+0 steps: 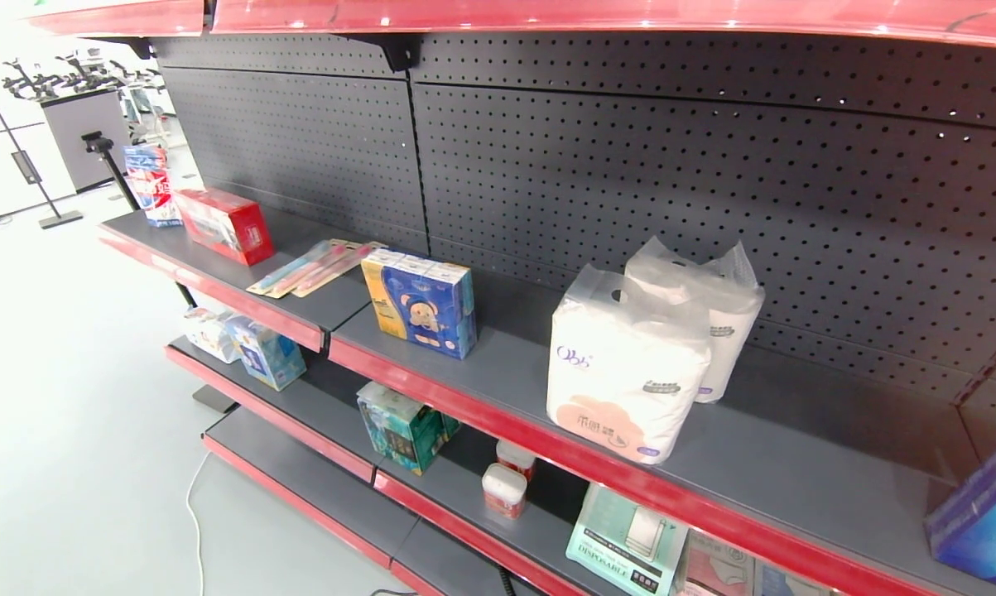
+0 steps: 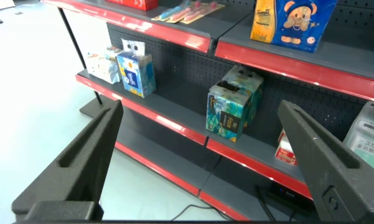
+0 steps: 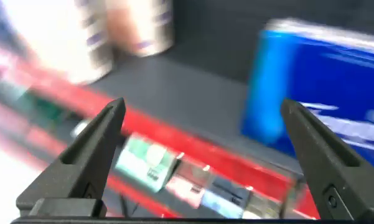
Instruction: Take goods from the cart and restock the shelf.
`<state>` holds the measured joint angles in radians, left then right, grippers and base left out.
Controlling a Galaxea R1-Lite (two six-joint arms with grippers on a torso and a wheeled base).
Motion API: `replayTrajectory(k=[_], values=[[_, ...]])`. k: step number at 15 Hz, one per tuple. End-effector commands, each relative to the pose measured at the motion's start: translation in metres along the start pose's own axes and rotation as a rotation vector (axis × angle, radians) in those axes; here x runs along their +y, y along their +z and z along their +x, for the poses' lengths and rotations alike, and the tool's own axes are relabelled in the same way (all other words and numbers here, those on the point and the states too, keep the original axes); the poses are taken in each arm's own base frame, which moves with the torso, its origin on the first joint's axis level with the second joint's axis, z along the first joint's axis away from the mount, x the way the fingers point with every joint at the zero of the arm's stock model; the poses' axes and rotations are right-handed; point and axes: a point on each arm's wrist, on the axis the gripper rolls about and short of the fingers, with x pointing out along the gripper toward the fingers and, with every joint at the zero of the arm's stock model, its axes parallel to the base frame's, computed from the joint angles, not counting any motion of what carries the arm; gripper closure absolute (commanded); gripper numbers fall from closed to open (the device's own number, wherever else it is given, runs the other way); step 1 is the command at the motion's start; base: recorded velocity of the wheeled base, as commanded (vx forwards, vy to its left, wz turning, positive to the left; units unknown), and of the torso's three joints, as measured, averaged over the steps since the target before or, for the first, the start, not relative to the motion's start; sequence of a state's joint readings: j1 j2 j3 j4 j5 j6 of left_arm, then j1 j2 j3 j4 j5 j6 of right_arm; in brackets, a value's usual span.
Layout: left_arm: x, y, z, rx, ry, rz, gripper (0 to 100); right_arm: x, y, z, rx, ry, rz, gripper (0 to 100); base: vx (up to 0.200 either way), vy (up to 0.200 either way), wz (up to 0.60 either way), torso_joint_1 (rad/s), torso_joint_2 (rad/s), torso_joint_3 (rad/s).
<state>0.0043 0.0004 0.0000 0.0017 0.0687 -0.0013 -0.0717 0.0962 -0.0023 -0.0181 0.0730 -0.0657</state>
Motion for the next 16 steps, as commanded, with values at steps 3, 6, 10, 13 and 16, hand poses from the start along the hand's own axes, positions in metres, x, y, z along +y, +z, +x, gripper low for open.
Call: replayTrajectory(k=[3, 6, 10, 13, 16], values=[[-0.0003, 0.0001, 0.0004, 0.005, -0.010, 0.020, 0, -0.0023, -0.0027, -0.0002, 0.020, -0.102, 0.081, 0, 0.000, 0.000, 0.00, 0.000, 0.00, 0.000], [-0.0004, 0.0000, 0.0000, -0.001, -0.019, 0.032, 0, -0.0026, -0.0023, -0.0003, 0.018, -0.115, 0.098, 0, 0.000, 0.000, 0.00, 0.000, 0.00, 0.000], [-0.0006, 0.0000, 0.0000, -0.001, -0.024, 0.033, 0, -0.0017, -0.0030, -0.0013, 0.002, 0.009, 0.059, 0, 0.000, 0.000, 0.00, 0.000, 0.00, 0.000], [-0.0007, 0.0000, 0.0000, -0.001, -0.028, 0.032, 0, -0.0025, -0.0032, -0.0019, -0.007, 0.061, 0.061, 0, 0.000, 0.000, 0.00, 0.000, 0.00, 0.000], [-0.0007, -0.0001, 0.0002, 0.004, -0.029, 0.032, 0, -0.0031, -0.0051, -0.0070, -0.073, -0.034, 0.074, 0, 0.000, 0.000, 0.00, 0.000, 0.00, 0.000]])
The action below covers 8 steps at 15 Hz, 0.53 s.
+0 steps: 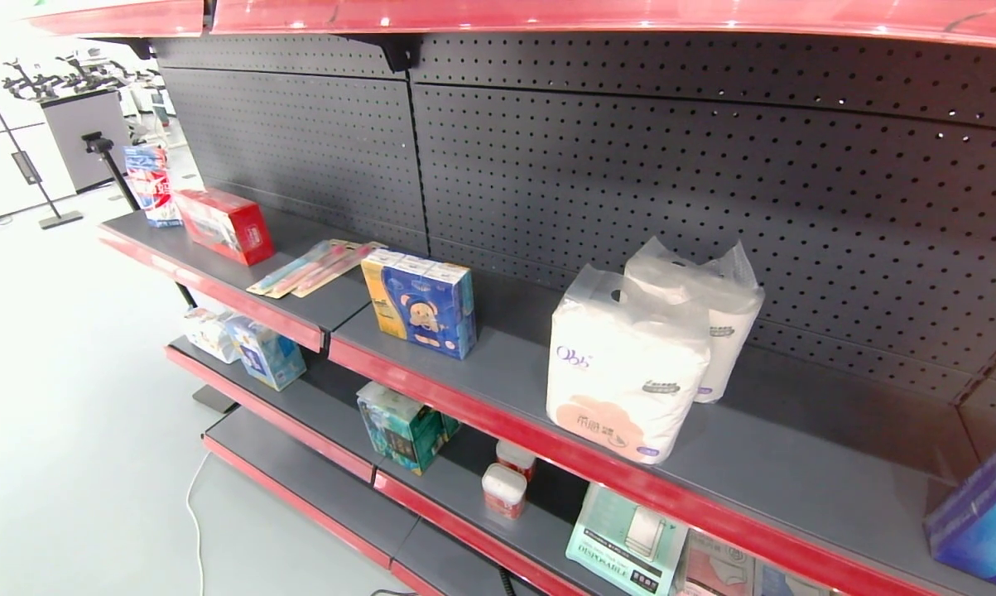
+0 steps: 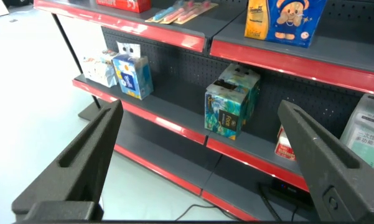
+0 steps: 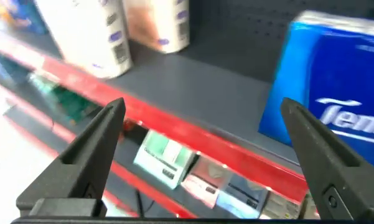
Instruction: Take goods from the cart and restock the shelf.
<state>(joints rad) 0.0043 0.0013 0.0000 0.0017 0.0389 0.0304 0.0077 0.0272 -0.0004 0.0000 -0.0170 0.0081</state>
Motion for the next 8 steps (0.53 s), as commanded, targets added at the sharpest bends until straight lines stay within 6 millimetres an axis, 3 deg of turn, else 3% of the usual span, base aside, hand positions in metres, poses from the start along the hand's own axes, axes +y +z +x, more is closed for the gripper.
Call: replayTrajectory(k=[1, 8], values=[[0.0000, 0.0001, 0.0001, 0.002, 0.001, 0.000, 0, -0.0002, -0.0007, -0.0019, -0.025, -0.023, 0.000, 0, 0.000, 0.000, 0.00, 0.000, 0.00, 0.000], [0.0000, 0.0000, -0.0001, -0.001, 0.001, -0.003, 0, -0.0001, -0.0003, -0.0020, -0.027, -0.018, -0.003, 0, 0.000, 0.000, 0.00, 0.000, 0.00, 0.000]])
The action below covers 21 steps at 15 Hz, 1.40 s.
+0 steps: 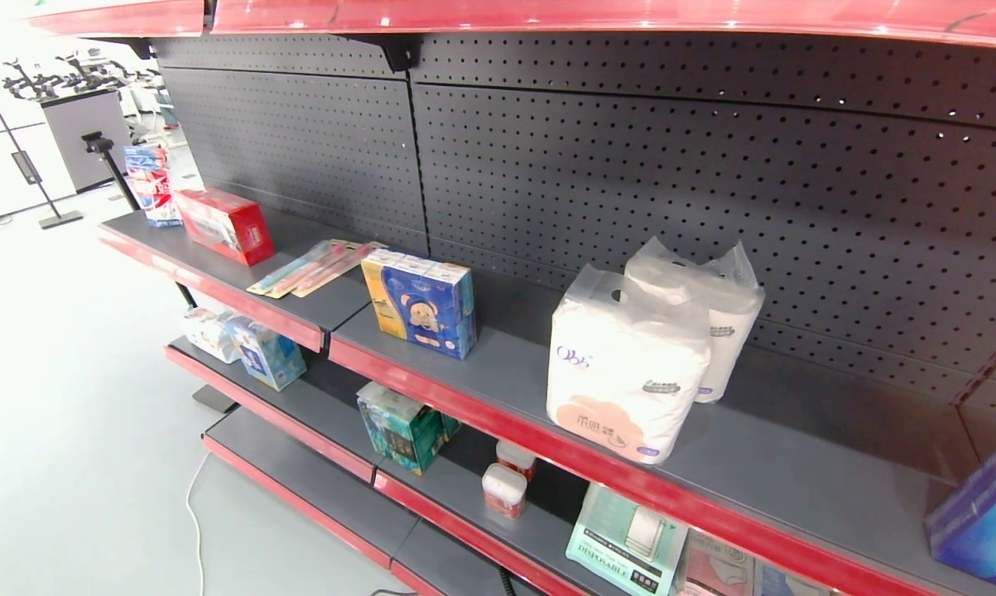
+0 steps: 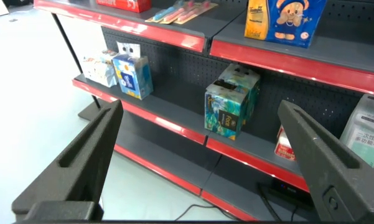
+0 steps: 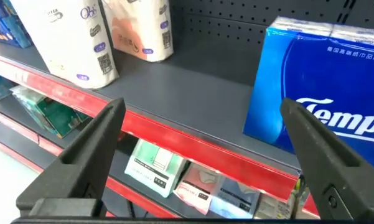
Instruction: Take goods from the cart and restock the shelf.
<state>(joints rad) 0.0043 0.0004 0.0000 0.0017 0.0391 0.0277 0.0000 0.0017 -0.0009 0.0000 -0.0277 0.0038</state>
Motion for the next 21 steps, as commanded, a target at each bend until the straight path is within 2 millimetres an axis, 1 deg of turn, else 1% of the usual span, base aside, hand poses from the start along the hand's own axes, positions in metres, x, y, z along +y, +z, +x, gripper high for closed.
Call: replayTrajectory(k=[1, 4, 21], values=[[0.0000, 0.0000, 0.0000, -0.001, 0.001, 0.000, 0, 0.0000, -0.0002, 0.0001, 0.001, 0.000, 0.001, 0, 0.000, 0.000, 0.00, 0.000, 0.00, 0.000], [0.0000, 0.0000, 0.0001, 0.001, 0.001, -0.002, 0, 0.0000, -0.0002, 0.0001, 0.001, 0.000, 0.002, 0, 0.000, 0.000, 0.00, 0.000, 0.00, 0.000], [0.0000, 0.0000, 0.0003, 0.006, 0.001, -0.001, 0, 0.0000, 0.0002, -0.0001, -0.001, 0.002, 0.001, 0, 0.000, 0.000, -0.60, 0.004, 0.00, 0.003]])
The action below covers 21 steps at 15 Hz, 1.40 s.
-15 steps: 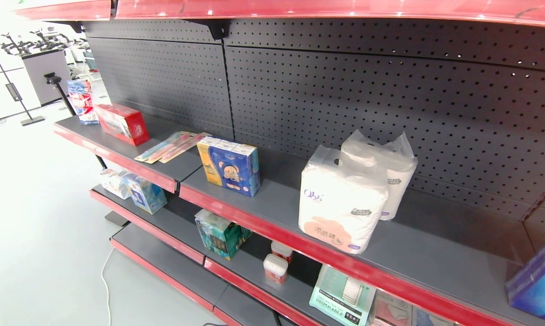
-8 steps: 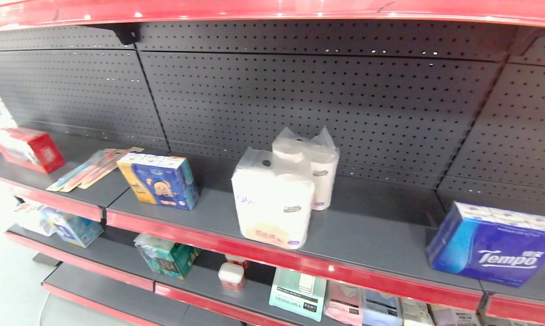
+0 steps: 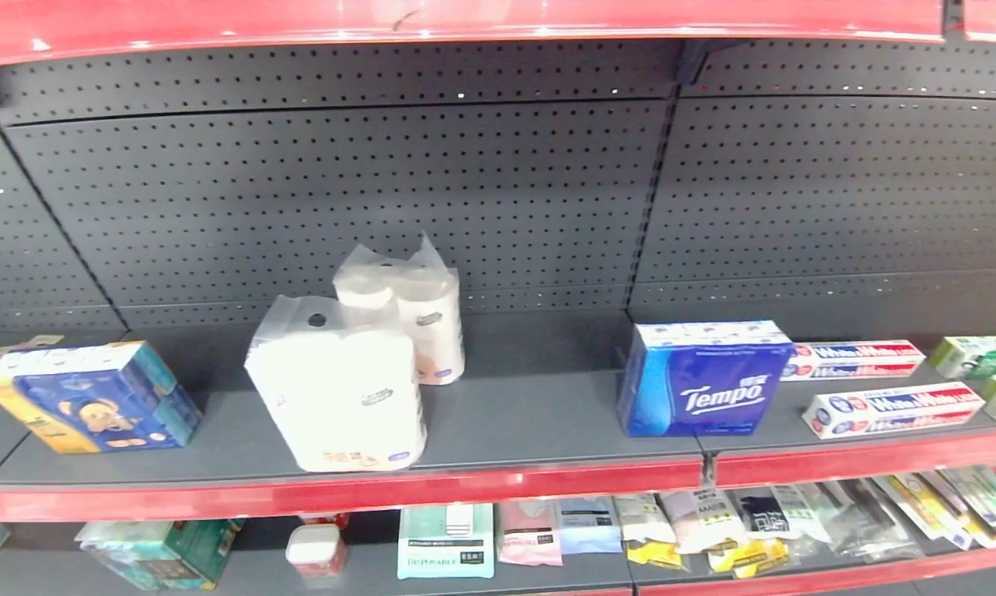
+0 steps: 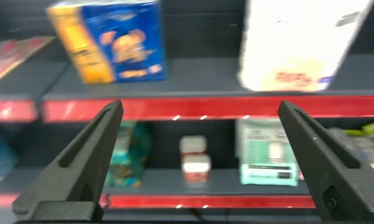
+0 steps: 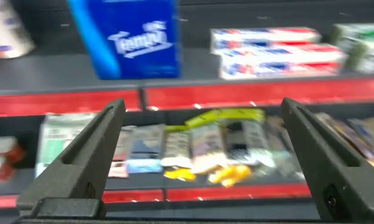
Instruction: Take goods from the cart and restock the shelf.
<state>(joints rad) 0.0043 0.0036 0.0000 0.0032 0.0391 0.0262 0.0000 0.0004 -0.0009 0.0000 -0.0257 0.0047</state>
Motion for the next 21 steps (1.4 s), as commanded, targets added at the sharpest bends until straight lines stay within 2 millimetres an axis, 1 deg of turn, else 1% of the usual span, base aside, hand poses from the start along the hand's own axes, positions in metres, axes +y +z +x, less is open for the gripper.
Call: replayTrajectory(k=[1, 9, 10, 11, 12, 13, 14, 15, 16, 17, 19, 21], values=[[0.000, 0.000, 0.000, 0.001, 0.001, 0.000, 0, 0.000, 0.000, 0.000, 0.000, 0.000, 0.000, 0, 0.000, 0.000, 0.00, 0.000, 0.00, 0.000], [0.000, 0.000, 0.000, -0.004, -0.013, -0.002, 0, 0.000, 0.000, 0.000, 0.000, 0.000, -0.002, 0, 0.000, 0.000, 0.00, 0.000, 0.00, 0.000], [0.000, 0.008, -0.002, -0.024, -0.004, 0.002, 0, 0.000, 0.000, 0.000, 0.002, 0.000, -0.002, 0, 0.000, 0.000, 0.00, 0.000, 0.00, 0.000], [0.002, 0.067, 0.001, -0.041, -0.011, -0.046, 0, 0.000, 0.000, 0.000, 0.000, 0.000, 0.000, 0, 0.000, 0.000, 0.00, 0.000, 0.00, 0.000], [0.002, 0.092, 0.009, -0.025, -0.004, -0.111, 0, 0.000, 0.000, 0.000, 0.000, 0.000, -0.002, 0, 0.000, 0.000, 0.00, 0.000, 0.00, 0.000], [0.003, 0.147, 0.027, -0.062, -0.009, -0.229, 0, 0.000, 0.000, 0.000, 0.000, 0.000, -0.002, 0, 0.000, 0.000, 0.00, 0.000, 0.00, 0.000], [0.003, 0.165, 0.040, -0.039, 0.003, -0.199, 0, 0.000, 0.000, 0.000, 0.002, 0.000, -0.002, 0, 0.000, 0.000, 0.00, 0.000, 0.00, 0.000], [0.004, 0.163, 0.048, 0.007, 0.060, -0.147, 0, 0.000, 0.000, 0.000, 0.000, 0.000, -0.002, 0, 0.000, 0.000, 0.00, 0.000, 0.00, 0.000], [0.006, 0.151, 0.060, 0.097, 0.178, -0.117, 0, 0.000, 0.000, 0.000, 0.000, 0.000, -0.002, 0, 0.000, 0.000, 0.00, 0.000, 0.00, 0.000], [0.009, 0.131, 0.072, 0.204, 0.288, -0.101, 0, 0.000, 0.000, 0.000, 0.002, 0.000, -0.002, 0, 0.000, 0.000, 0.00, 0.000, 0.00, 0.000], [0.013, 0.111, 0.085, 0.334, 0.376, -0.088, 0, 0.000, 0.000, 0.000, 0.000, 0.000, -0.002, 0, 0.000, 0.000, 0.00, 0.000, 0.00, 0.000], [0.017, 0.104, 0.097, 0.412, 0.425, -0.087, 0, 0.000, 0.000, 0.000, 0.000, 0.000, -0.002, 0, 0.000, 0.000, 0.00, 0.000, 0.00, 0.000]])
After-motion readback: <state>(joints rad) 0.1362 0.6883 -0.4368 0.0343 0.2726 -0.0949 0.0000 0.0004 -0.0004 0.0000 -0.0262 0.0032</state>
